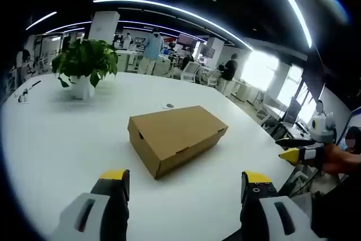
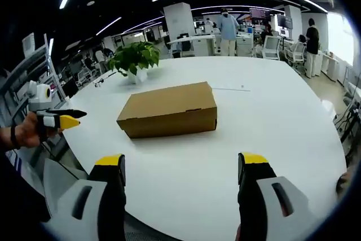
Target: Operate the shoe box by opening the lid, removing the specified soft item, and placing it in the target area until the item is outside and the box remains undamaged.
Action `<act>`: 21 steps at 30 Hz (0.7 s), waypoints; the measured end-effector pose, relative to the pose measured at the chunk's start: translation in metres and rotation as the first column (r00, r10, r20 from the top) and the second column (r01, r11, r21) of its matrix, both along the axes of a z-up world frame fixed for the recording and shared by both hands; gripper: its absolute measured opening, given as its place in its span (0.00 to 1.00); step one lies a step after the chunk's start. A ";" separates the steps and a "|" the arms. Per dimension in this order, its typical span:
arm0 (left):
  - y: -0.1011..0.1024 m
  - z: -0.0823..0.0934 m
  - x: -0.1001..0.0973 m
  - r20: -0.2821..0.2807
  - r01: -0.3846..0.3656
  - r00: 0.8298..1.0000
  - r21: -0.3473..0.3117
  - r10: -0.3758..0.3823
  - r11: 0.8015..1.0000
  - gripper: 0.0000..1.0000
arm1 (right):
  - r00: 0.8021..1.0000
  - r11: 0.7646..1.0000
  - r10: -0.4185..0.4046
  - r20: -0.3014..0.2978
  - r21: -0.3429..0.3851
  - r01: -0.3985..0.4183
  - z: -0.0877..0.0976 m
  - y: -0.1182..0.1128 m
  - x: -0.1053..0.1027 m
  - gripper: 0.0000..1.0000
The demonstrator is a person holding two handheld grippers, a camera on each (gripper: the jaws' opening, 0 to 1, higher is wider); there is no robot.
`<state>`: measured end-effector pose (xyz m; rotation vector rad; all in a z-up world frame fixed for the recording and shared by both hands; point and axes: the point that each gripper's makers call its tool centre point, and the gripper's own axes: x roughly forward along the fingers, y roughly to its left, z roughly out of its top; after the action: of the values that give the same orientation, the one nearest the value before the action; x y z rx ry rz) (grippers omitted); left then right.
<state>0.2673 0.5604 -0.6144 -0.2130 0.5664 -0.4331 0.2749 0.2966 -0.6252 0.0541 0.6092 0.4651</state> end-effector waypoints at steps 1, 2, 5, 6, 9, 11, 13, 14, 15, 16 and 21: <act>0.000 0.000 0.000 0.001 0.001 1.000 -0.001 -0.001 1.000 0.83 | 1.000 1.000 0.000 -0.001 -0.001 0.000 0.000 0.000 -0.001 0.77; 0.000 0.000 0.000 0.001 0.003 1.000 -0.001 -0.003 1.000 0.83 | 1.000 1.000 0.000 -0.001 -0.001 0.000 0.000 0.000 -0.001 0.77; -0.001 -0.001 -0.001 -0.002 0.006 1.000 0.002 -0.006 1.000 0.83 | 1.000 1.000 -0.003 -0.003 0.000 0.003 -0.001 -0.001 -0.002 0.77; 0.000 0.000 -0.001 -0.001 0.004 1.000 0.002 -0.004 1.000 0.83 | 1.000 1.000 -0.003 -0.003 0.000 0.003 -0.001 -0.001 -0.002 0.77; 0.000 -0.001 -0.002 -0.002 0.002 1.000 0.000 -0.002 1.000 0.83 | 1.000 1.000 -0.006 -0.001 0.001 0.006 0.000 -0.002 -0.002 0.77; -0.001 -0.001 -0.002 -0.003 0.004 1.000 0.000 -0.004 1.000 0.83 | 1.000 1.000 -0.007 0.000 0.001 0.007 0.000 -0.002 -0.002 0.77; -0.001 -0.001 -0.002 -0.003 0.005 1.000 0.001 -0.005 1.000 0.83 | 1.000 1.000 -0.006 0.000 0.001 0.006 0.000 -0.002 -0.002 0.77; -0.001 -0.001 -0.003 -0.003 0.006 1.000 0.001 -0.006 1.000 0.83 | 1.000 1.000 -0.006 0.000 0.001 0.006 0.000 -0.002 -0.002 0.77; -0.001 0.000 -0.003 -0.002 0.006 1.000 0.000 -0.006 1.000 0.83 | 1.000 1.000 -0.006 0.000 0.001 0.006 0.000 -0.002 -0.002 0.77; -0.001 0.000 -0.002 -0.002 0.005 1.000 0.000 -0.005 1.000 0.83 | 1.000 1.000 -0.005 0.000 0.001 0.005 0.000 -0.002 -0.002 0.77; -0.001 0.000 -0.003 -0.003 0.006 1.000 -0.001 -0.006 1.000 0.83 | 1.000 1.000 -0.008 -0.002 0.003 0.008 0.000 -0.003 -0.003 0.77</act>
<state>0.2645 0.5590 -0.6148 -0.2129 0.5697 -0.4393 0.2719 0.2939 -0.6250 0.0594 0.6103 0.4586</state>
